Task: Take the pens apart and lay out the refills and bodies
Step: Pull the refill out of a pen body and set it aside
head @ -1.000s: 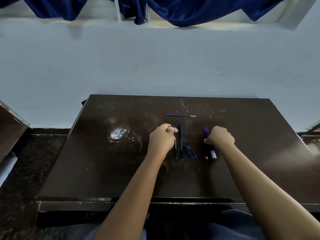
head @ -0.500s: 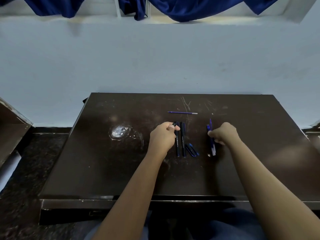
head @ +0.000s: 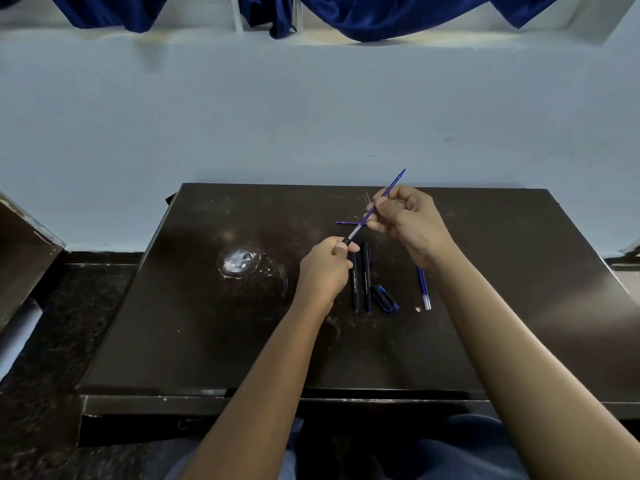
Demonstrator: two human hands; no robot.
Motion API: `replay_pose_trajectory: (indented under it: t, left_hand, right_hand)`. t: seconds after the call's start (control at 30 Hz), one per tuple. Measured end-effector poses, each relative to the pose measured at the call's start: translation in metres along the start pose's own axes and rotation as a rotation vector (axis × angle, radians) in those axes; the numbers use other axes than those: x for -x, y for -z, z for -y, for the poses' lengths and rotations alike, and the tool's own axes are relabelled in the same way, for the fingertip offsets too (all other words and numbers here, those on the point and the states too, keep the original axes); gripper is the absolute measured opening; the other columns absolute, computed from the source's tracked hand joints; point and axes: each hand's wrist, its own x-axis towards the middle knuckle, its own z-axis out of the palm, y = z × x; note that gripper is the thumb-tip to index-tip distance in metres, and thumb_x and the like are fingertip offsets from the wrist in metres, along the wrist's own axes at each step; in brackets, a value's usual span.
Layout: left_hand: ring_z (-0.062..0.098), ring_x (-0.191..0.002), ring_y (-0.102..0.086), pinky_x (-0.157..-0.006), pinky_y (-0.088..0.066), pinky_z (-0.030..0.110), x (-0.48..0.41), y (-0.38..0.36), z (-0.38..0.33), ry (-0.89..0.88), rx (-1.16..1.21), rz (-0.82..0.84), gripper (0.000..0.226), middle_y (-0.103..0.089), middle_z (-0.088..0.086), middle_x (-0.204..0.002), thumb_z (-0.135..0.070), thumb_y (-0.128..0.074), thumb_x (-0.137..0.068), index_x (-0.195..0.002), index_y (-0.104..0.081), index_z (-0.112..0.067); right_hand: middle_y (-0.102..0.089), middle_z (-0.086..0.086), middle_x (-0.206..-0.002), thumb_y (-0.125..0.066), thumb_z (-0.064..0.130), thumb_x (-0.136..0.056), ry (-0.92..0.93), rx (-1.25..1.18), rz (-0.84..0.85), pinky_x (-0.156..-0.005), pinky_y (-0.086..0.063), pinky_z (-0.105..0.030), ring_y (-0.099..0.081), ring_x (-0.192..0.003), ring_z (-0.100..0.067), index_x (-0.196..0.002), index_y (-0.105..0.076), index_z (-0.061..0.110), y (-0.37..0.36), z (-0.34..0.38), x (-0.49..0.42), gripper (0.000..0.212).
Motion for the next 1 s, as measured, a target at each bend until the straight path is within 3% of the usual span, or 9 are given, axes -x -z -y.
replay_pose_trajectory:
  t: [0.2, 0.37, 0.43, 0.5, 0.57, 0.67, 0.83, 0.9, 1.0]
  left_hand:
    - [0.002, -0.068, -0.048, -0.056, -0.034, 0.018, -0.002, 0.000, 0.002, -0.022, 0.026, -0.003, 0.033, -0.060, -0.002, -0.089, -0.026, -0.032, -0.102, -0.104, -0.065, -0.024]
    - [0.002, -0.072, -0.051, -0.058, -0.037, 0.018, -0.003, -0.001, 0.001, -0.055, 0.050, -0.014, 0.031, -0.061, 0.001, -0.092, -0.025, -0.033, -0.101, -0.106, -0.063, -0.020]
    - [0.002, -0.071, -0.051, -0.057, -0.037, 0.020, -0.003, 0.000, 0.001, -0.068, 0.067, -0.033, 0.032, -0.060, 0.000, -0.090, -0.024, -0.032, -0.101, -0.106, -0.063, -0.020]
    - [0.003, -0.068, -0.050, -0.056, -0.037, 0.018, -0.004, 0.000, 0.002, -0.085, 0.088, -0.050, 0.033, -0.060, -0.002, -0.086, -0.023, -0.032, -0.101, -0.102, -0.064, -0.023]
    - [0.004, -0.067, -0.050, -0.055, -0.038, 0.016, -0.003, 0.000, 0.001, -0.086, 0.090, -0.054, 0.033, -0.060, -0.003, -0.086, -0.022, -0.031, -0.101, -0.101, -0.064, -0.024]
    - [0.004, -0.070, -0.052, -0.058, -0.040, 0.015, -0.002, 0.000, 0.001, -0.086, 0.086, -0.052, 0.034, -0.061, -0.002, -0.088, -0.022, -0.031, -0.101, -0.102, -0.065, -0.024]
    - [0.003, -0.074, -0.054, -0.057, -0.038, 0.014, 0.003, -0.001, 0.002, -0.084, 0.068, -0.036, 0.034, -0.060, -0.001, -0.092, -0.024, -0.030, -0.102, -0.103, -0.064, -0.024]
    - [0.002, -0.074, -0.053, -0.056, -0.037, 0.014, 0.004, 0.000, -0.001, -0.082, 0.043, -0.036, 0.034, -0.060, -0.002, -0.093, -0.024, -0.030, -0.102, -0.104, -0.064, -0.023]
    - [0.002, -0.073, -0.052, -0.056, -0.036, 0.014, 0.001, 0.002, -0.005, -0.103, 0.035, -0.038, 0.033, -0.059, -0.003, -0.094, -0.024, -0.030, -0.103, -0.106, -0.063, -0.024]
  right_hand:
    - [-0.064, -0.010, -0.080, -0.051, 0.001, -0.094, -0.011, 0.014, 0.040, -0.069, -0.059, -0.022, -0.065, -0.064, -0.009, -0.086, -0.059, 0.008, -0.004, -0.004, 0.000, 0.013]
    - [-0.071, -0.008, -0.084, -0.060, 0.002, -0.087, -0.099, 0.205, 0.281, -0.080, -0.055, -0.025, -0.066, -0.083, -0.018, -0.093, -0.070, 0.008, 0.001, -0.010, 0.001, 0.013]
    - [-0.071, -0.008, -0.089, -0.060, 0.002, -0.086, -0.171, 0.233, 0.259, -0.079, -0.053, -0.026, -0.065, -0.084, -0.016, -0.094, -0.071, 0.012, 0.006, -0.015, -0.002, 0.018]
    - [-0.070, -0.008, -0.089, -0.061, 0.003, -0.083, -0.232, 0.440, 0.150, -0.077, -0.055, -0.030, -0.065, -0.079, -0.018, -0.086, -0.072, 0.017, 0.010, -0.025, -0.004, 0.018]
    - [-0.073, -0.010, -0.087, -0.067, 0.014, -0.080, -0.310, 0.841, 0.100, -0.082, -0.058, -0.038, -0.069, -0.080, -0.026, -0.082, -0.072, 0.014, 0.014, -0.039, -0.005, 0.006]
    - [-0.067, -0.009, -0.080, -0.074, 0.030, -0.074, -0.454, 1.182, 0.175, -0.073, -0.058, -0.036, -0.065, -0.075, -0.028, -0.092, -0.069, 0.005, 0.009, -0.057, 0.004, 0.032]
    - [-0.059, -0.009, -0.106, -0.073, 0.022, -0.078, -0.530, 1.302, 0.176, -0.079, -0.054, -0.038, -0.063, -0.098, -0.030, -0.111, -0.054, 0.006, -0.002, -0.068, 0.015, 0.042]
    - [-0.059, -0.008, -0.097, -0.073, 0.021, -0.078, -0.563, 1.275, 0.172, -0.077, -0.054, -0.037, -0.065, -0.096, -0.029, -0.108, -0.053, 0.007, -0.002, -0.067, 0.012, 0.038]
    - [-0.060, -0.006, -0.076, -0.072, 0.022, -0.080, -0.584, 1.244, 0.158, -0.071, -0.055, -0.034, -0.066, -0.075, -0.025, -0.089, -0.050, 0.008, 0.000, -0.063, 0.004, 0.028]
